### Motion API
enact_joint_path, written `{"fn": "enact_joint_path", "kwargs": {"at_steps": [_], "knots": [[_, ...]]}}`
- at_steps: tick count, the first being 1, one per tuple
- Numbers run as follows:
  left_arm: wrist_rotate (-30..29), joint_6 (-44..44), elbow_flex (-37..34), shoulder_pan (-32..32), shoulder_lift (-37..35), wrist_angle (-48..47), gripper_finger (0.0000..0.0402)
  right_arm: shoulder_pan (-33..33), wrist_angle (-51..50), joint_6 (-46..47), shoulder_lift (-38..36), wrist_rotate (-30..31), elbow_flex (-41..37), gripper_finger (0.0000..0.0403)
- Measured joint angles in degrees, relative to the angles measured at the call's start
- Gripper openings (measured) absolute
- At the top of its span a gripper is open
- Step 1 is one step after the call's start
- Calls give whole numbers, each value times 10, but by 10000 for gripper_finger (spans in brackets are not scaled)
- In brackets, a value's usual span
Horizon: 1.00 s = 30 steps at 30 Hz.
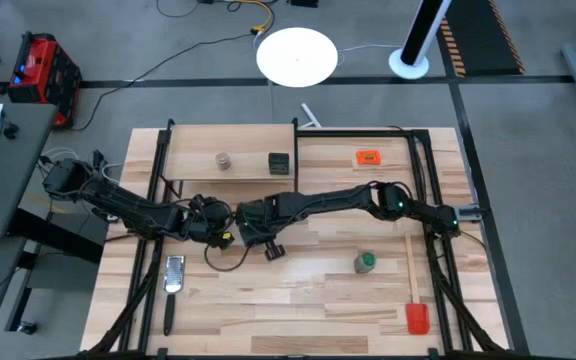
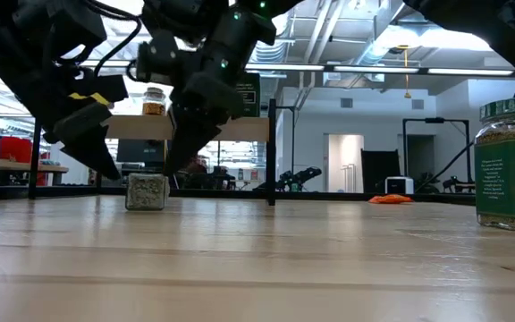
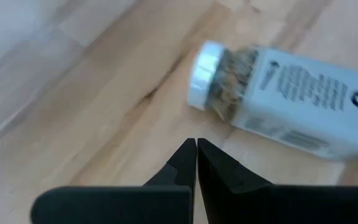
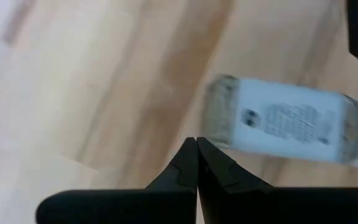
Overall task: Shelf spices
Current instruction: Put the white seasoning bottle on the shelf
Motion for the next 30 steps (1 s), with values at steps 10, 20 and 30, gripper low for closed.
{"fn": "enact_joint_path", "kwargs": {"at_steps": [10, 20, 30], "knots": [[171, 48, 0, 0, 0, 2, 4, -12, -14, 13, 0, 85, 0, 2], [46, 22, 0, 0, 0, 28, 4, -25, 45, 21, 0, 28, 0, 2], [44, 25, 0, 0, 0, 16, 4, -3, 67, 25, 0, 72, 0, 2]]}}
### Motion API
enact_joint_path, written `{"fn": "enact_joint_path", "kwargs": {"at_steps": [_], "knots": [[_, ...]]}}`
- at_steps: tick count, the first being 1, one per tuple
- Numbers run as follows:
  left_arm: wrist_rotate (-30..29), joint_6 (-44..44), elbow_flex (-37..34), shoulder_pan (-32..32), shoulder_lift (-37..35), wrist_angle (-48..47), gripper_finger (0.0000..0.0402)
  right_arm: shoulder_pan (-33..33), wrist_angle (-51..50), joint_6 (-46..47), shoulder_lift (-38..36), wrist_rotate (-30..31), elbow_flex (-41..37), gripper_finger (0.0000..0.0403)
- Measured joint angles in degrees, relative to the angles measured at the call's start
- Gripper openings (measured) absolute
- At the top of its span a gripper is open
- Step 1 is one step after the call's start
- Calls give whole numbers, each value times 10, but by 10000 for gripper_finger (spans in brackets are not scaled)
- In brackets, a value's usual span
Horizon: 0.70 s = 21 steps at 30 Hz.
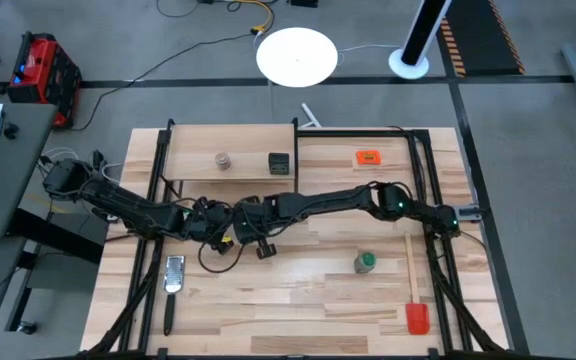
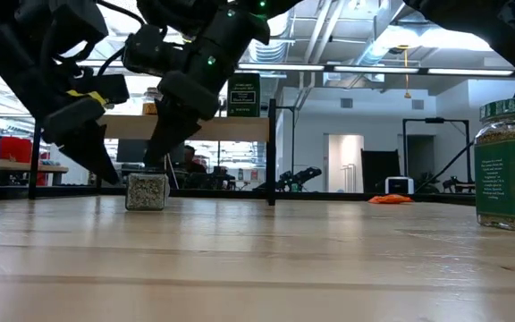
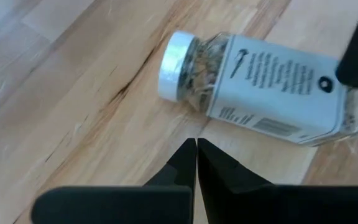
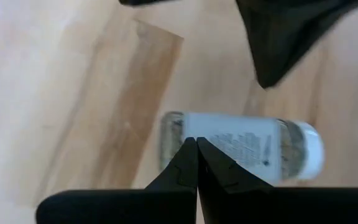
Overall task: Shelf spices
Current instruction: Put the white seasoning bottle on the shelf
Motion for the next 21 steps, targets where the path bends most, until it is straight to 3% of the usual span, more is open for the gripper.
{"fn": "enact_joint_path", "kwargs": {"at_steps": [3, 13, 21], "knots": [[-7, -9, 0, 0, 7, -2, 4, -4, -11, 0, 0, 40, 0, 2], [-55, -26, 0, 0, 78, 13, 4, -29, -56, 27, 0, 56, 0, 2], [-67, -54, 1, 0, 119, 15, 4, -48, -62, 44, -13, 7, -76, 2]]}}
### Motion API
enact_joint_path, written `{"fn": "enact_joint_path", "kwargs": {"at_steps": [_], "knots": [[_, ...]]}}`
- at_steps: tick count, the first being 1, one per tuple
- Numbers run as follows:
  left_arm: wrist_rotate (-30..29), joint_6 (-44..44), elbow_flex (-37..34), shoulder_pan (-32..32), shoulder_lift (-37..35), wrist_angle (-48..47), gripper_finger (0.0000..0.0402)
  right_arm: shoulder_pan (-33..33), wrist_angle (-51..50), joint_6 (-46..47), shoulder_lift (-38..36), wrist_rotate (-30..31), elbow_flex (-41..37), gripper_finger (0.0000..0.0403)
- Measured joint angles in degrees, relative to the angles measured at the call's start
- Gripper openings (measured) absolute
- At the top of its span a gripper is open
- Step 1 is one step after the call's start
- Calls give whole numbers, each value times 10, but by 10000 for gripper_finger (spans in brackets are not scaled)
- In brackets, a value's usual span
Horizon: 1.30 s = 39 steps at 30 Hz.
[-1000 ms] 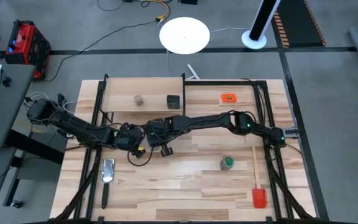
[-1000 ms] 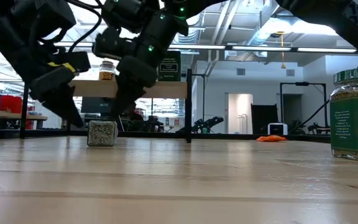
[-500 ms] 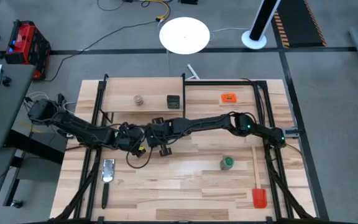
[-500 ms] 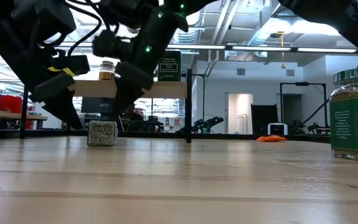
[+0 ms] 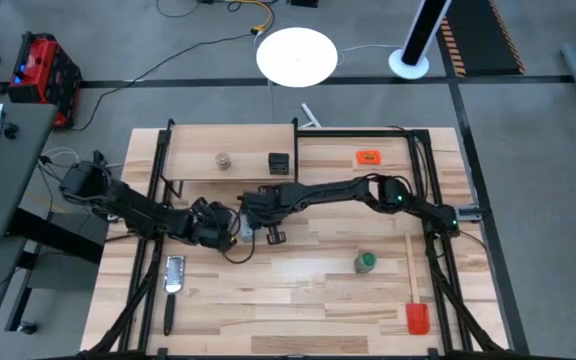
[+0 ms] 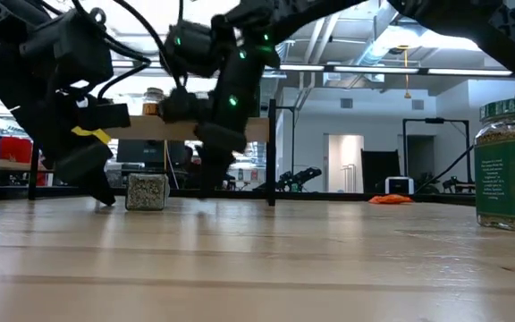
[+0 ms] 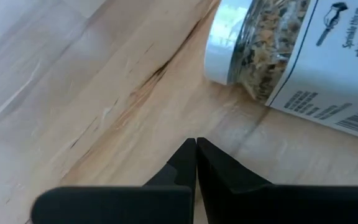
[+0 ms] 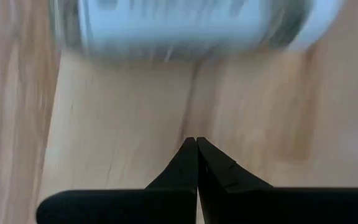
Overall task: Shelf spices
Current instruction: Put the white seasoning bottle on the shelf
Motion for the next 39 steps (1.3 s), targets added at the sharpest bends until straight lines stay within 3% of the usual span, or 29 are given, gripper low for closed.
{"fn": "enact_joint_path", "kwargs": {"at_steps": [5, 12, 17, 24, 29, 32, 39], "knots": [[1, 3, 0, 0, 0, 8, 4, -8, 69, 8, -28, -30, -76, 2], [5, 12, -1, 0, 0, 31, 5, -12, 303, 28, -53, -116, -191, 2], [9, 32, 0, 0, 0, 53, 5, 0, 395, 35, -53, -152, -220, 1], [25, 68, 0, 0, 0, 49, 5, 35, 403, -18, -56, -162, -222, 1], [79, 57, 15, 0, -24, -30, 5, 32, 341, -29, -76, -94, -221, 1], [119, 66, 21, -8, -62, -57, 5, 21, 295, -32, -98, -87, -222, 1], [103, 84, 46, -16, -188, -53, 4, -1, 177, -54, -170, -87, -221, 1]]}}
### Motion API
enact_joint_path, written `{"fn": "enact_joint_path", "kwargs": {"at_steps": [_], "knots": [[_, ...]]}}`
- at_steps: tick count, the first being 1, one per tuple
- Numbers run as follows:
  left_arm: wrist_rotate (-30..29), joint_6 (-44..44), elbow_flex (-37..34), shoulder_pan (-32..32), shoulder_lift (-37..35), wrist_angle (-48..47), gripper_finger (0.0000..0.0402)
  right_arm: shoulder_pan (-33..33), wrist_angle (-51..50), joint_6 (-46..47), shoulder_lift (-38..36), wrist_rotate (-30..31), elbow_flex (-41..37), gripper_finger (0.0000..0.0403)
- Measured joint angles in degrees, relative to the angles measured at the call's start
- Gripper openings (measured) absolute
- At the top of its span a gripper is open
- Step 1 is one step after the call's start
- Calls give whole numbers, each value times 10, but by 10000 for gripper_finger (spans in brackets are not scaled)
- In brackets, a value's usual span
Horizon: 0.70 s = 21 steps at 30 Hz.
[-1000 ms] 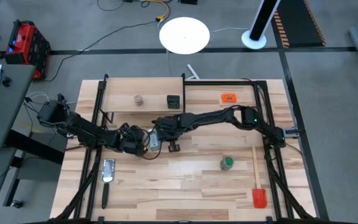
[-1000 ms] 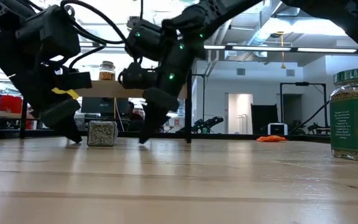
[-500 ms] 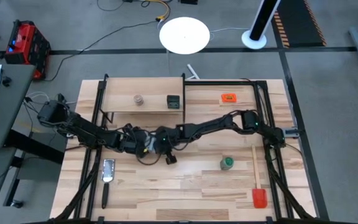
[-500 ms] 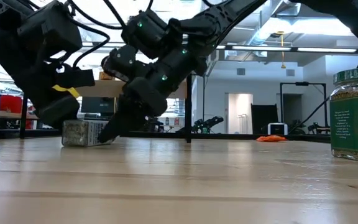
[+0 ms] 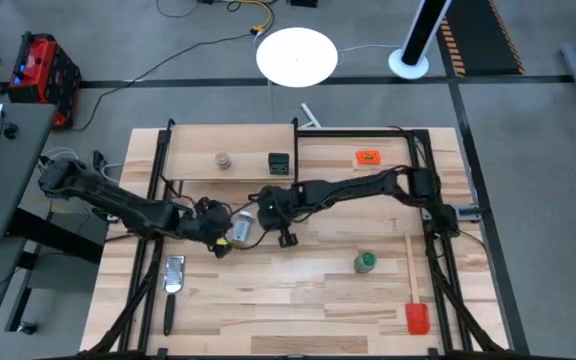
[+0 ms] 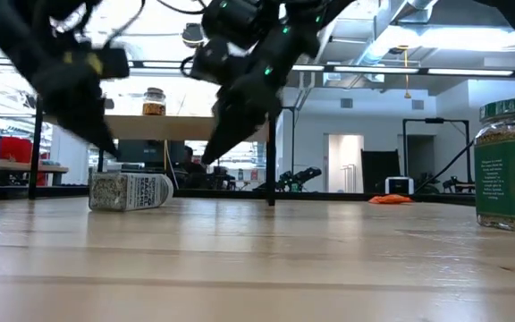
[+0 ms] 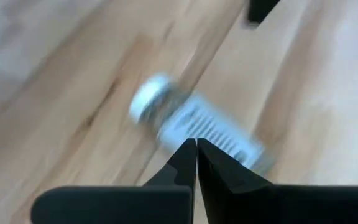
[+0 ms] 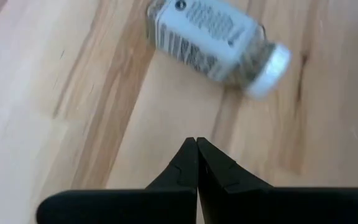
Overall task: Shelf spices
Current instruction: Put the white seasoning bottle on the shelf
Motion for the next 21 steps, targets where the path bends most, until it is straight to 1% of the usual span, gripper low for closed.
{"fn": "enact_joint_path", "kwargs": {"at_steps": [3, 5, 8, 11, 13, 16, 18, 21], "knots": [[-14, -6, 26, 0, -54, -25, 4, -11, -65, -7, -34, 0, 0, 1], [-32, -15, 44, 0, -77, -49, 4, -20, -115, -6, -59, 0, 0, 1], [-60, -27, 65, 3, -93, -77, 4, -30, -162, -3, -87, -2, 0, 2], [-56, -34, 73, 11, -90, -80, 5, -36, -194, -8, -112, -2, -13, 2], [-16, -44, 79, 21, -86, -83, 11, -37, -210, -12, -134, -2, -32, 2], [78, -72, 82, 41, -82, -86, 32, -42, -202, -7, -169, -2, -74, 2], [127, -101, 83, 53, -75, -83, 53, -43, -193, 0, -191, -2, -105, 2], [172, -127, 83, 65, -67, -82, 94, -43, -176, 9, -219, -2, -151, 3]]}}
